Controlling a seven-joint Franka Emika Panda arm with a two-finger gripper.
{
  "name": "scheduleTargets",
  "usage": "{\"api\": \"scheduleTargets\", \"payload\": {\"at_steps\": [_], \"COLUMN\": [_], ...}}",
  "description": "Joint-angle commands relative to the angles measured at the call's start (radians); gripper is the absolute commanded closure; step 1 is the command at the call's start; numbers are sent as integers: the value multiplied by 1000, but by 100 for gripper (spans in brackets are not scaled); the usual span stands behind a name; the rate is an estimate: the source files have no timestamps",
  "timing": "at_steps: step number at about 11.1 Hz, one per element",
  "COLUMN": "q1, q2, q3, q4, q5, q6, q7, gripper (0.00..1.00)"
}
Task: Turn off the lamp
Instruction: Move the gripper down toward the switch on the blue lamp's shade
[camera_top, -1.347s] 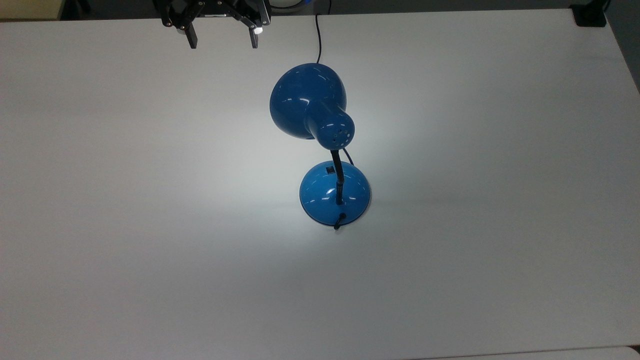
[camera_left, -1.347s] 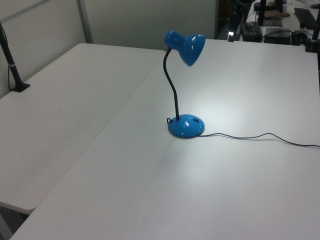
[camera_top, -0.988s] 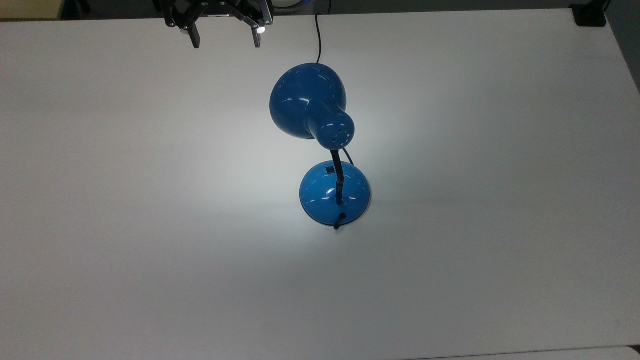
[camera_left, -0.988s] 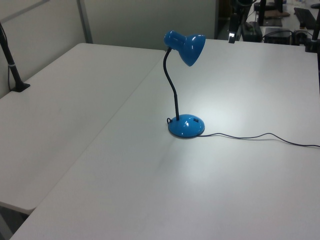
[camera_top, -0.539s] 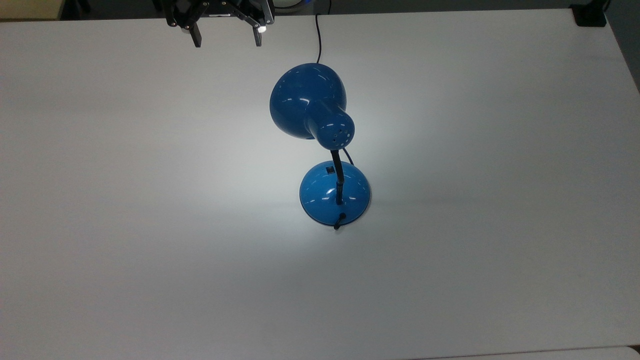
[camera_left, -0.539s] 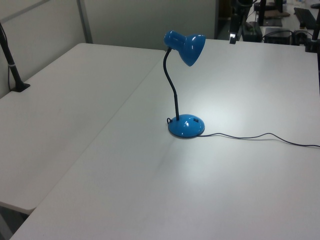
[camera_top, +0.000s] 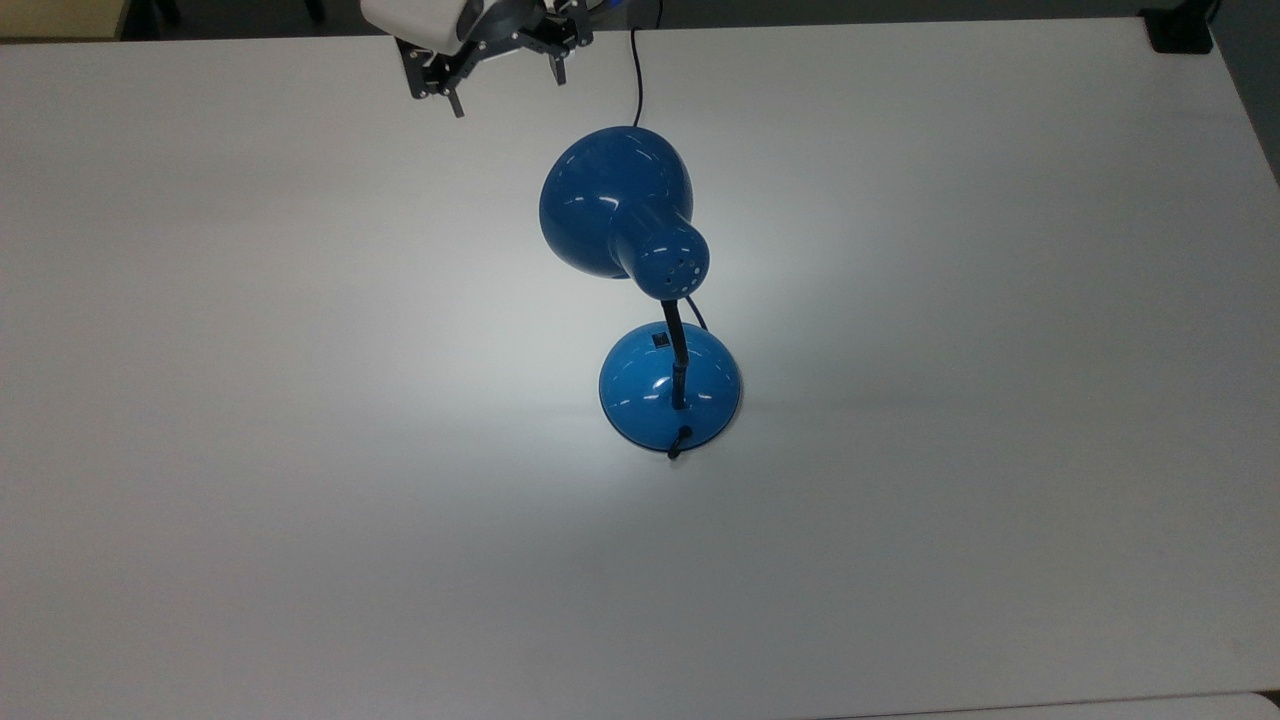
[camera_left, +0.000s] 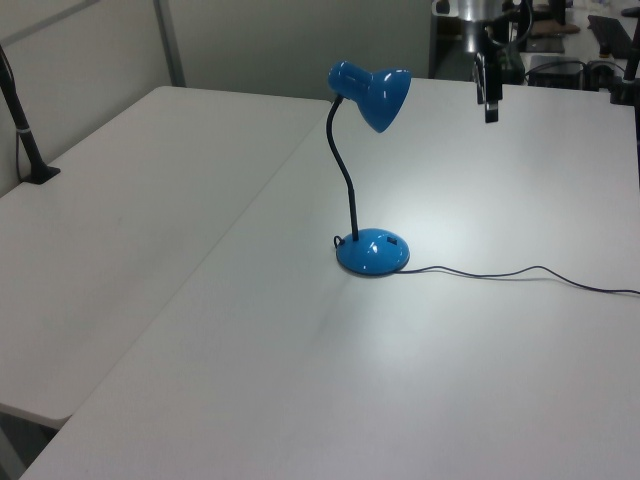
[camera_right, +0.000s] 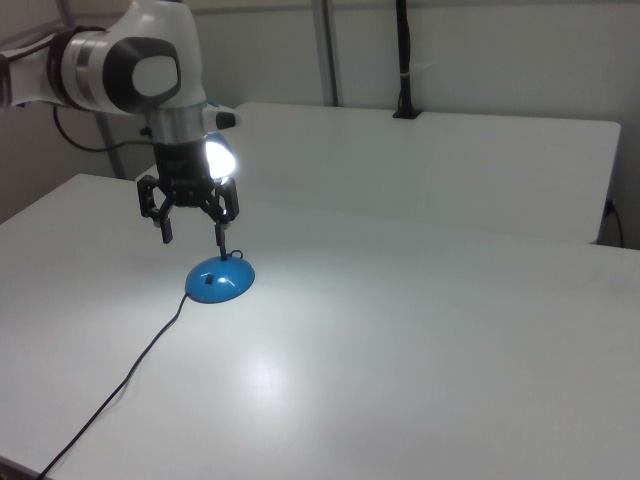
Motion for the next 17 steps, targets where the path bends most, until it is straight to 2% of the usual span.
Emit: {"api": "scheduleTargets", "payload": {"at_steps": [1,2,3,5,9,15,17], "q1": [44,63,82,121,136,167,182], "q2": [18,32,55,98,156,234,254], "q3": [0,0,0,2,25,25,25], "q4": [-72,-127,-162,-205,-288,-284,-281], "q5": [-1,28,55,56,56,56,54], "q6": [97,192,312,481,754,932,946], "q7": [47,81,163,269,417,497,505], "gripper": [61,90,100,100,100,100,100]}}
